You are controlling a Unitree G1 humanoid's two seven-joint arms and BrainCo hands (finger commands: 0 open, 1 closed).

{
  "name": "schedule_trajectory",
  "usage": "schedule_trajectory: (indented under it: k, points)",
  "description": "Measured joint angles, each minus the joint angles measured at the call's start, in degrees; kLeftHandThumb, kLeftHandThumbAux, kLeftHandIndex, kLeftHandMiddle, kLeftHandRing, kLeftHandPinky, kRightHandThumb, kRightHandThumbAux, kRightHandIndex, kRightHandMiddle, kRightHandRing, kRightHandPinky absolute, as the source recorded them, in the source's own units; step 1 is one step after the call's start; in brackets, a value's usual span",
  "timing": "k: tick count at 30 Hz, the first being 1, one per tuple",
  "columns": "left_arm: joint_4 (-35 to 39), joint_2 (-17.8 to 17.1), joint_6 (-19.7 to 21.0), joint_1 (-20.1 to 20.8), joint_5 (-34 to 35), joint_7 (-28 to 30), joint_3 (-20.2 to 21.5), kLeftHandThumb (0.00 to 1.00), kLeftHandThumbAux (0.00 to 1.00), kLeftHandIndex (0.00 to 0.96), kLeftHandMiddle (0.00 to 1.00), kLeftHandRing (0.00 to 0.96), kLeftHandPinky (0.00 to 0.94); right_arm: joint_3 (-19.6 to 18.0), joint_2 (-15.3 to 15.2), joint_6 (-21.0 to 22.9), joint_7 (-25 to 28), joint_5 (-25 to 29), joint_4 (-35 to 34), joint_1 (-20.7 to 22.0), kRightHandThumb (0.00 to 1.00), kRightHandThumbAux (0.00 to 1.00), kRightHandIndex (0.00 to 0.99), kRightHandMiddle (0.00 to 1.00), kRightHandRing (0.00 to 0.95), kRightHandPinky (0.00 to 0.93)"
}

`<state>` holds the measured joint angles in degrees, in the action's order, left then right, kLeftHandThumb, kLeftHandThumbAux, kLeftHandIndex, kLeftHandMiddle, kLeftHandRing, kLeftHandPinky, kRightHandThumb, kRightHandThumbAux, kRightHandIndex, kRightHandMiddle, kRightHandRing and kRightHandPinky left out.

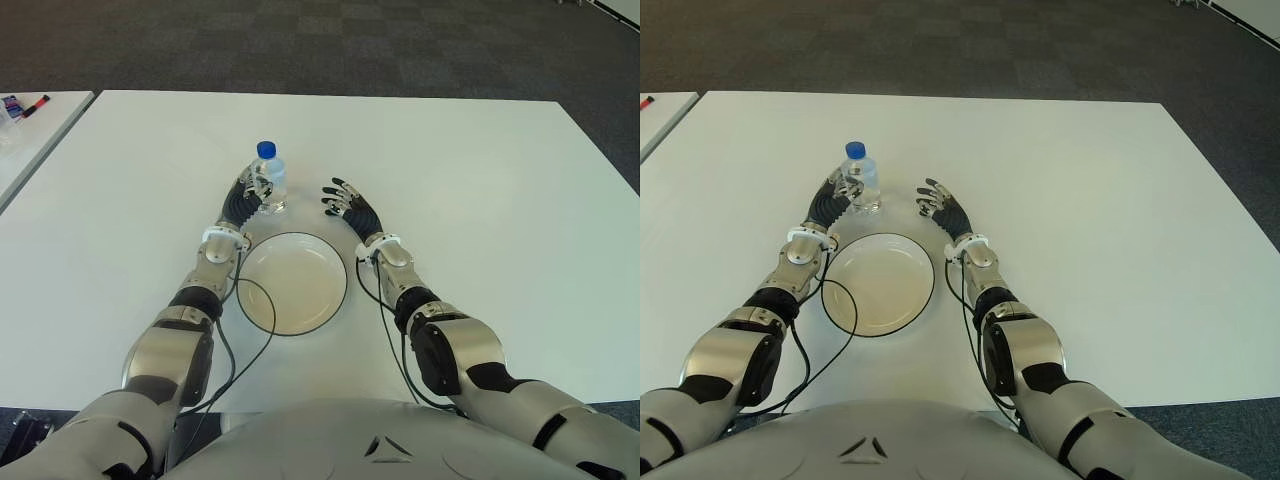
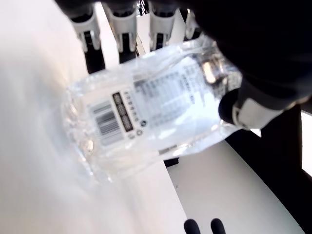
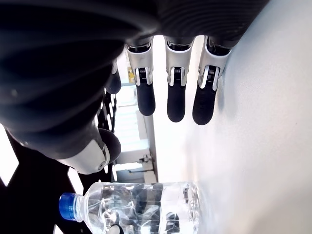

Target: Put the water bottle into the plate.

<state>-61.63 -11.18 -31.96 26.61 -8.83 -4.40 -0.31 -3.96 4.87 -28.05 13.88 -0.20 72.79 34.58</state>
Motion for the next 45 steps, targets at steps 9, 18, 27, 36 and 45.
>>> schedule_trajectory:
  k: [9,18,27,36,45]
  points:
    - [0.45,0.3,-0.79,-0.57,0.3,-0.6,0.24,0.929,0.647,0.366,0.506,0.553,0.638,0.01,0.0,0.01,0.0,-0.01,0.0,0.02,0.202,0.685,0.05,0.179,0.198,0.23]
    - [2.93,0.41,-1.25,-1.23,-1.34,-2.25,-0.89,0.95,0.649,0.383,0.504,0.531,0.707,0.09,0.0,0.12,-0.08,-0.04,-0.01,0.07,0.195,0.677,0.043,0.165,0.185,0.215]
    - [4.0,0.22,-1.29,-1.47,-1.37,-2.21,-0.89,0.952,0.649,0.388,0.506,0.529,0.699,0.18,-0.01,0.3,-0.1,-0.08,-0.01,0.15,0.2,0.652,0.043,0.161,0.186,0.23]
    - [4.49,-0.09,-1.28,-1.62,-2.01,-2.22,-0.9,0.952,0.649,0.387,0.506,0.531,0.721,0.19,-0.02,0.42,-0.2,-0.11,-0.01,0.19,0.201,0.655,0.04,0.167,0.193,0.237]
    - [5.33,-0.08,-1.27,-2.08,-1.78,-1.84,-0.73,0.951,0.649,0.386,0.508,0.531,0.72,0.25,-0.03,0.48,-0.26,-0.13,-0.01,0.25,0.185,0.668,0.04,0.172,0.196,0.239]
